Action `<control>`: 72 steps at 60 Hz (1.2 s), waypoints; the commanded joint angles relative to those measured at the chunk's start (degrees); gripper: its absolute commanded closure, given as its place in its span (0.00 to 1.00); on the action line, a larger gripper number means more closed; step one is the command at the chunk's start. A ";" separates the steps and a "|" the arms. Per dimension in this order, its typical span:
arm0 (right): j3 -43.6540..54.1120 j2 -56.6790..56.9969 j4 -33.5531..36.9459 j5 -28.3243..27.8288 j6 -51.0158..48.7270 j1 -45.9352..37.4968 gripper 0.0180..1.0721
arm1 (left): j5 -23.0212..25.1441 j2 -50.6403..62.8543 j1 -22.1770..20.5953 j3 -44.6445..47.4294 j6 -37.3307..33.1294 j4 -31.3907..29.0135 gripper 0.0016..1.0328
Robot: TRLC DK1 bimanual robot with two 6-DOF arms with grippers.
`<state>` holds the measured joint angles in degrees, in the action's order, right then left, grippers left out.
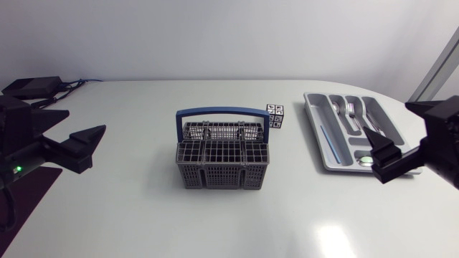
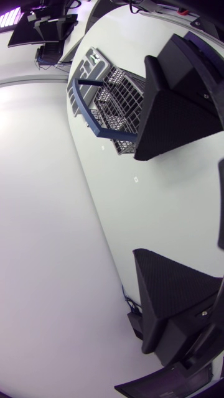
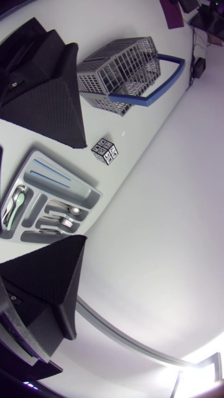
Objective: Transfer all utensils from the basket to the drawer tray.
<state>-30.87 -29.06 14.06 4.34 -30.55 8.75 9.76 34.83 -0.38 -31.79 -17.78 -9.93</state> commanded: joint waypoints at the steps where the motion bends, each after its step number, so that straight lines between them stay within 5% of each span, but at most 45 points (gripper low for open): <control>1: 2.38 4.07 0.49 0.05 2.93 -1.21 0.05 | -0.27 -2.40 0.65 2.87 1.61 0.97 0.04; 57: 30.56 28.79 -13.91 -4.29 30.24 -8.67 0.05 | -8.70 -31.64 0.40 28.85 16.09 9.05 0.05; 72: 30.87 29.06 -14.06 -4.34 30.55 -8.75 0.05 | -9.76 -34.83 0.38 31.79 17.78 9.93 0.05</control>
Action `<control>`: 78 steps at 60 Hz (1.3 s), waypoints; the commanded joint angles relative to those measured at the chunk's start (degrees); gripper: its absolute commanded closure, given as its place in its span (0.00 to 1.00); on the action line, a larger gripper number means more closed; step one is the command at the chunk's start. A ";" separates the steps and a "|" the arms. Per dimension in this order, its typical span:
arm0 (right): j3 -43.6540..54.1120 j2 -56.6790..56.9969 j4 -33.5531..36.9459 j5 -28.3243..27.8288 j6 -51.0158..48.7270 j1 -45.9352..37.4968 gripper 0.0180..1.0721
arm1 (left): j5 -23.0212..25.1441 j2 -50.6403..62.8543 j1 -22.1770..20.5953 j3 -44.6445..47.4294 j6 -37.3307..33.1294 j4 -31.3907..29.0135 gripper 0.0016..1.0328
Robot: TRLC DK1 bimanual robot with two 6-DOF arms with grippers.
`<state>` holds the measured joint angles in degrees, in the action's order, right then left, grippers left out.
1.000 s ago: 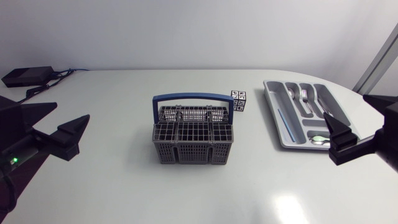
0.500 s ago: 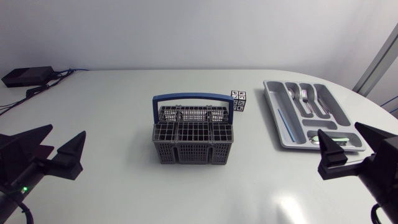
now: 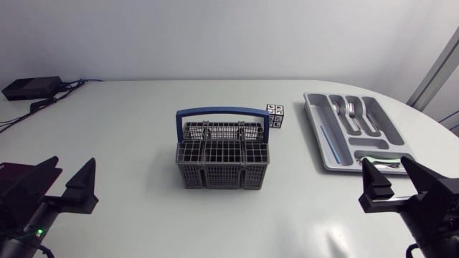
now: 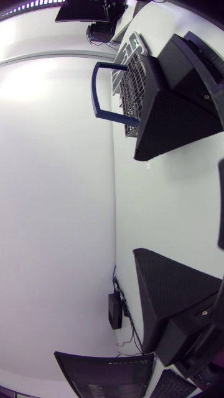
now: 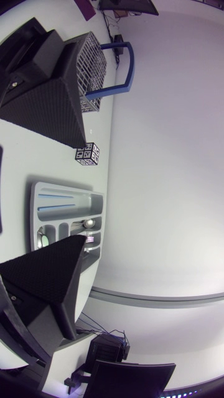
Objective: Transfer all utensils from the basket to the drawer tray.
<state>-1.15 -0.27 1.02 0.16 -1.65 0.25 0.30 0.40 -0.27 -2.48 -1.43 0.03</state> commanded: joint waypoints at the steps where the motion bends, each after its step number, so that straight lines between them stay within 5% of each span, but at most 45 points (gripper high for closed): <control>1: 1.15 0.27 -1.02 -0.16 1.65 -0.25 0.05 | -0.30 -0.40 0.27 2.48 1.43 -0.03 0.05; 78: 1.15 0.27 -1.02 -0.16 1.65 -0.25 0.05 | -0.30 -0.40 0.27 2.48 1.43 -0.03 0.04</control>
